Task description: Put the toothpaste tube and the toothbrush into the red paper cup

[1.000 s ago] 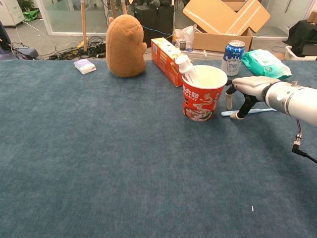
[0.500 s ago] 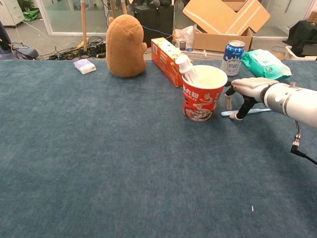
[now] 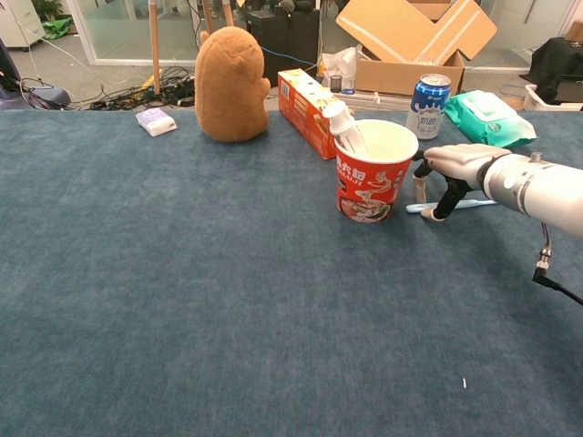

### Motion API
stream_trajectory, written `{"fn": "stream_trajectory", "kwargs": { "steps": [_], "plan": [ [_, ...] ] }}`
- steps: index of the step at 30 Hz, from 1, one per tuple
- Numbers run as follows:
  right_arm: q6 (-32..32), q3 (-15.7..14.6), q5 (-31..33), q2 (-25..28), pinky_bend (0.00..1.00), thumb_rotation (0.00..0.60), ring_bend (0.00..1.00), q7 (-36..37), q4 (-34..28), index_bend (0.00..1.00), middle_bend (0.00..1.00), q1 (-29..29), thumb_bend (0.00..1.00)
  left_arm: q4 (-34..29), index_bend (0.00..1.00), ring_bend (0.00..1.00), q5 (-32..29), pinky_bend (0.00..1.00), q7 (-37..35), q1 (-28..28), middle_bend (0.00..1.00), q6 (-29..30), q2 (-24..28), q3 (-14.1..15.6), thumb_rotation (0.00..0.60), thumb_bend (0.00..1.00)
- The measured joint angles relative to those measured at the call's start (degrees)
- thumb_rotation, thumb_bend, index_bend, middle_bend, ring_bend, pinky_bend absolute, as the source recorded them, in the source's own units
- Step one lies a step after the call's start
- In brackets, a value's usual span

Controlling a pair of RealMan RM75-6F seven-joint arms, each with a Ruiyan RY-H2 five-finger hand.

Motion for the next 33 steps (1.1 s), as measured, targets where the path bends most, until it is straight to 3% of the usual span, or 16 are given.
{"fn": "stream_trajectory", "kwargs": {
  "steps": [17,33],
  "plan": [
    [1.48,0.41,-0.49,1.74,0.28,0.6,0.0,0.94,-2.29,0.55,0.03,-1.17,0.28,-0.43,0.17,0.22,0.12,0.15,0.68,-0.27,0.29,-0.04,0.15,-0.14,0.6,0.03],
    [5.36,1.66,-0.67,7.75,0.28,0.6,0.0,3.11,-9.95,0.55,0.03,-3.91,0.28,-2.11,0.17,0.22,0.4,0.15,3.2,-1.06,0.29,-0.14,0.52,-0.29,0.6,0.03]
  ]
}}
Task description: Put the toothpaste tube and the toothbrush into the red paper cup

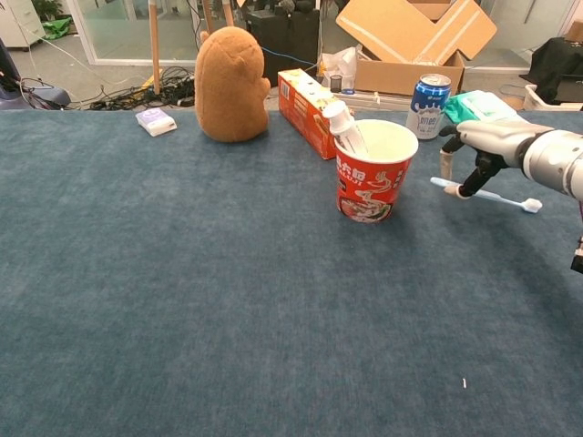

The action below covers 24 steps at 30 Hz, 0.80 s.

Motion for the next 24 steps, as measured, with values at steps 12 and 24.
{"fn": "stream_trajectory", "kwargs": {
  "steps": [12,24],
  "plan": [
    [2.59,0.87,-0.78,3.48,0.28,0.6,0.0,1.31,-4.55,0.55,0.03,-1.19,0.28,-2.0,0.17,0.22,-0.02,0.15,2.18,-0.38,0.29,0.32,0.54,-0.06,0.6,0.02],
    [5.44,2.09,-1.1,6.56,0.28,0.6,0.0,1.26,-8.87,0.55,0.03,-1.52,0.28,-2.65,0.17,0.22,0.27,0.15,2.44,-0.63,0.29,0.58,0.8,-0.02,0.6,0.03]
  ]
}}
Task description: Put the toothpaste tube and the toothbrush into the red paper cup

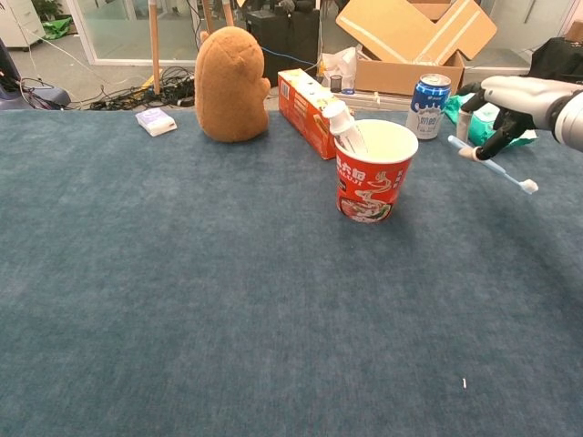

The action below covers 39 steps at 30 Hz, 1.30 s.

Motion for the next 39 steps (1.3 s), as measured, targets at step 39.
{"fn": "stream_trajectory", "kwargs": {
  "steps": [39],
  "plan": [
    [3.17,11.58,-0.96,10.69,0.28,0.6,0.0,8.33,-21.27,0.55,0.05,6.41,0.28,-0.29,0.17,0.22,0.37,0.15,-1.43,0.26,0.29,0.93,0.99,0.3,0.6,0.03]
  ]
}}
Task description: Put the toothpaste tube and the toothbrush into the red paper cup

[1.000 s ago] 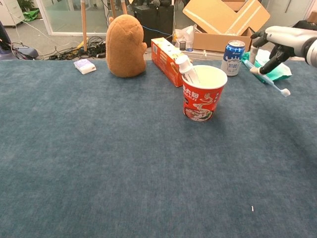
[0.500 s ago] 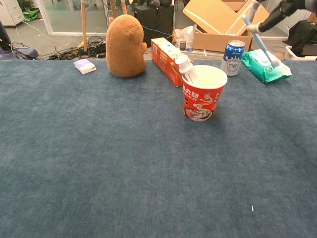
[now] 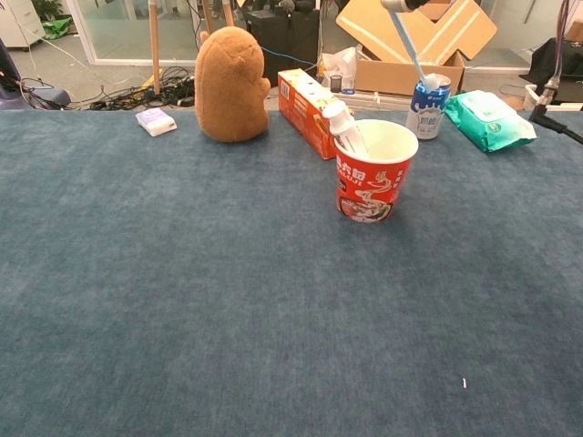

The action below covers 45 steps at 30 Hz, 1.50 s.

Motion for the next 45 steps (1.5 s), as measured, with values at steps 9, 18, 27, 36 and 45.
{"fn": "stream_trajectory", "kwargs": {
  "steps": [9,18,27,36,45],
  "plan": [
    [0.22,-1.09,-0.95,-1.8,0.28,0.6,0.0,3.38,-1.51,0.55,0.05,0.45,0.28,0.29,0.17,0.22,0.11,0.15,-0.99,0.82,0.29,0.81,0.33,0.27,0.6,0.03],
    [-0.37,-2.19,-1.59,-4.69,0.28,0.6,0.0,6.83,0.59,0.55,0.05,0.9,0.28,0.75,0.17,0.22,0.13,0.15,-1.74,1.34,0.29,1.01,0.3,0.52,0.6,0.03],
    [-1.12,-3.3,-2.63,-7.1,0.28,0.6,0.0,10.5,3.38,0.55,0.05,0.66,0.28,1.15,0.17,0.22,0.08,0.15,-2.07,1.46,0.29,0.8,0.24,0.56,0.6,0.03],
    [-1.81,-4.87,-3.06,-8.11,0.28,0.6,0.0,12.54,5.54,0.55,0.05,-0.57,0.27,1.36,0.17,0.22,0.0,0.15,-1.73,1.45,0.29,0.42,0.07,0.67,0.6,0.03],
    [-2.57,-6.19,-2.84,-8.42,0.28,0.6,0.0,13.54,7.4,0.55,0.05,-1.87,0.27,1.39,0.17,0.22,-0.27,0.15,-0.89,1.29,0.29,-0.09,-0.22,0.71,0.6,0.03]
  ]
}}
